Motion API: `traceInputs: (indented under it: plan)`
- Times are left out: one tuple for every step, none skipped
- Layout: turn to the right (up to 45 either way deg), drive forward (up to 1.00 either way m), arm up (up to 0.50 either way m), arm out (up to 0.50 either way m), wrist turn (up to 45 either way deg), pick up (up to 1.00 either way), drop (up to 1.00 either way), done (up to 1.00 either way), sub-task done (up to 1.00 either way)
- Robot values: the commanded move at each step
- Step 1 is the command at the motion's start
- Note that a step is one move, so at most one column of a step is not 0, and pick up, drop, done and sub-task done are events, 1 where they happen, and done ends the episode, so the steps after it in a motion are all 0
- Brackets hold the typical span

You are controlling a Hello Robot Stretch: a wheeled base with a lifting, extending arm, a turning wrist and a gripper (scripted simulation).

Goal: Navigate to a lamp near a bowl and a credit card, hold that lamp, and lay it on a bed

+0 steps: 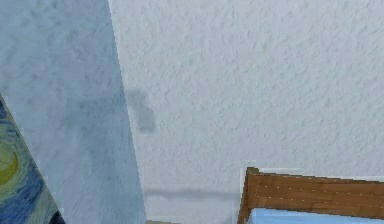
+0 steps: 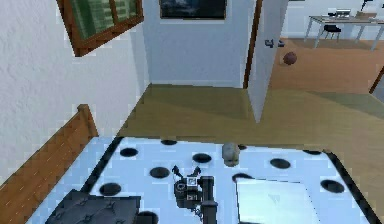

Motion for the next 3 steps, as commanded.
traceInputs:
  plan:
    - [0.0, 0.00, 0.10, 0.00, 0.0, 0.00, 0.00, 0.00, 0.00]
    - [0.0, 0.00, 0.00, -0.08, 0.0, 0.00, 0.00, 0.00, 0.00]
    - [0.0, 0.00, 0.00, 0.00, 0.0, 0.00, 0.00, 1.00, 0.00]
